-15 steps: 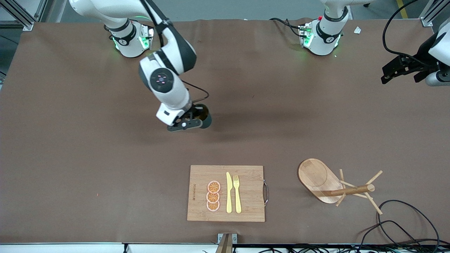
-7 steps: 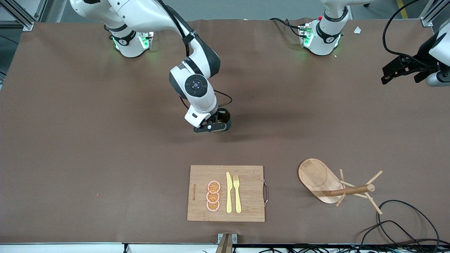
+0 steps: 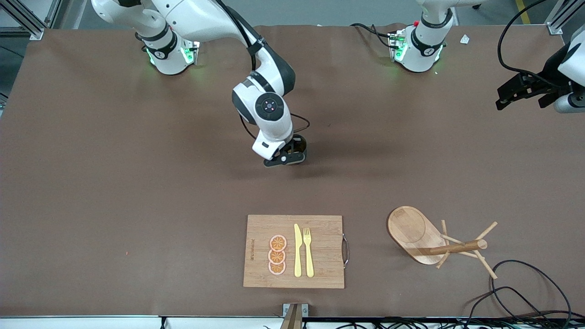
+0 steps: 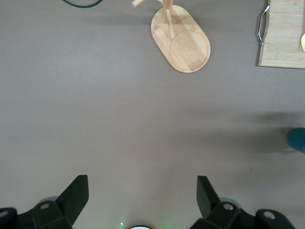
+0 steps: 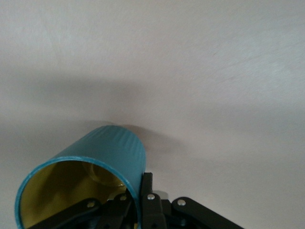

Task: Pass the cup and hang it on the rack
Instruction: 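Lift the mug with the right gripper and carry it toward table center, then set the mug down and open the right gripper while the left gripper approaches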

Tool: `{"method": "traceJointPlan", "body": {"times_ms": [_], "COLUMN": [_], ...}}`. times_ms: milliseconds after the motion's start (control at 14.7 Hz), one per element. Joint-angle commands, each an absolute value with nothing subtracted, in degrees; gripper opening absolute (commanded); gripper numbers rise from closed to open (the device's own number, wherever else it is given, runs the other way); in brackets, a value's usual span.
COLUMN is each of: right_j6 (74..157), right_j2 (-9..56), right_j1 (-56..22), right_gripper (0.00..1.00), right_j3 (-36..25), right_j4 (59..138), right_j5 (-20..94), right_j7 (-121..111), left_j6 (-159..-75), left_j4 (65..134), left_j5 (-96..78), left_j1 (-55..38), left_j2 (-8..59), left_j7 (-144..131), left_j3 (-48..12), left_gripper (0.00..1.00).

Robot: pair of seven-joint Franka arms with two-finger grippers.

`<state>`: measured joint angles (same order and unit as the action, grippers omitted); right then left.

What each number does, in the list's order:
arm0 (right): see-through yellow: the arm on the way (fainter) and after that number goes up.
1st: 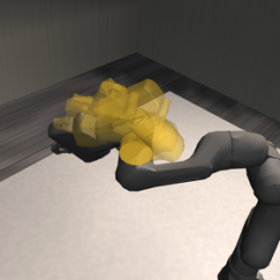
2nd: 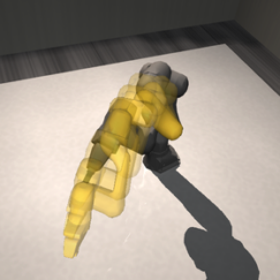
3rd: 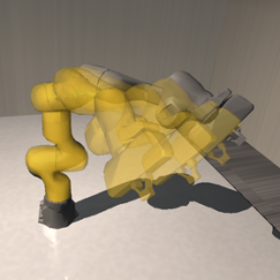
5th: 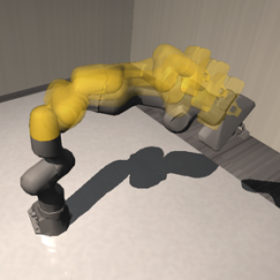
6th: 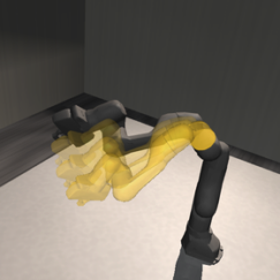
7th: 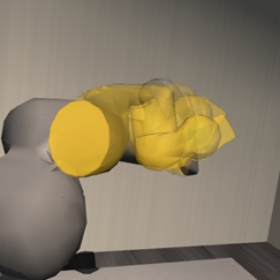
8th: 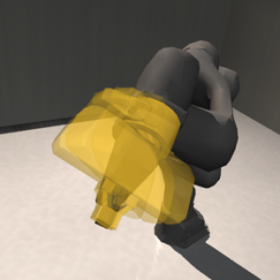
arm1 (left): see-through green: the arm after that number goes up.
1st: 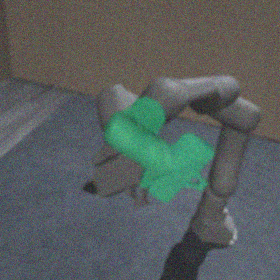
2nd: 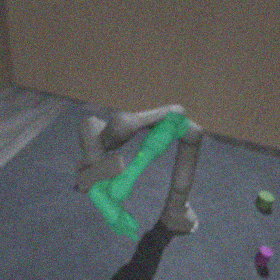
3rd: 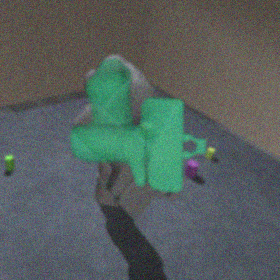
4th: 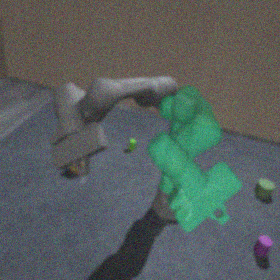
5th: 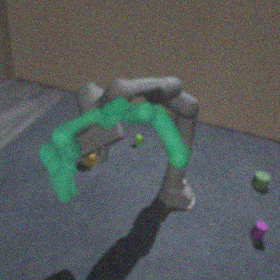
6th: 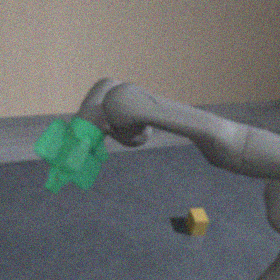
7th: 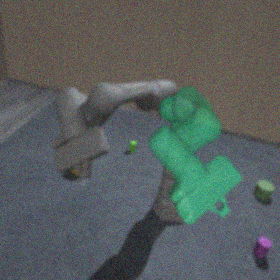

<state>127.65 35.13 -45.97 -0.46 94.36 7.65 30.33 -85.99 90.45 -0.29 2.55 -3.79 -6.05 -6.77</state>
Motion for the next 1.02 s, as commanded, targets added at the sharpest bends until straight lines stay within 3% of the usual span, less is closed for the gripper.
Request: {"method": "traceJointPlan", "body": {"times_ms": [0, 204, 408, 476, 543, 611, 951], "right_j6": [128.8, 128.9, 129.0, 128.9, 128.9, 128.9, 128.1], "right_j2": [36.1, 36.5, 36.5, 36.5, 36.5, 36.5, 34.8], "right_j1": [-47.8, -48.4, -48.4, -48.4, -48.4, -48.3, -47.5], "right_gripper": [0.05, 0.06, 0.16, 0.25, 0.43, 0.99, 1.00], "right_j3": [-1.3, -1.4, -1.4, -1.4, -1.3, -1.4, -1.3], "right_j4": [93.5, 93.5, 93.5, 93.5, 93.5, 93.5, 93.4], "right_j5": [7.5, 7.4, 4.1, 3.7, 3.7, 4.0, 4.5], "right_j7": [31.3, 32.1, 32.1, 32.1, 32.2, 32.3, 32.5], "left_j6": [-86.0, -86.0, -86.0, -86.0, -86.0, -86.0, -86.0], "left_j4": [89.6, 89.5, 88.4, 87.9, 87.8, 87.8, 87.8], "left_j5": [-0.2, -0.4, -0.4, -0.4, -0.4, -0.4, -0.6], "left_j1": [2.8, 2.7, 2.4, 2.3, 2.3, 2.4, 1.8], "left_j2": [-3.4, -3.3, -2.4, -2.3, -1.9, -1.7, -1.1], "left_j7": [-6.6, -6.6, -6.7, -6.7, -6.7, -6.7, -7.4], "left_j3": [-6.6, -6.7, -6.7, -6.7, -6.8, -6.8, -7.2], "left_gripper": [1.00, 1.00, 1.00, 1.00, 1.00, 1.00, 1.00]}}
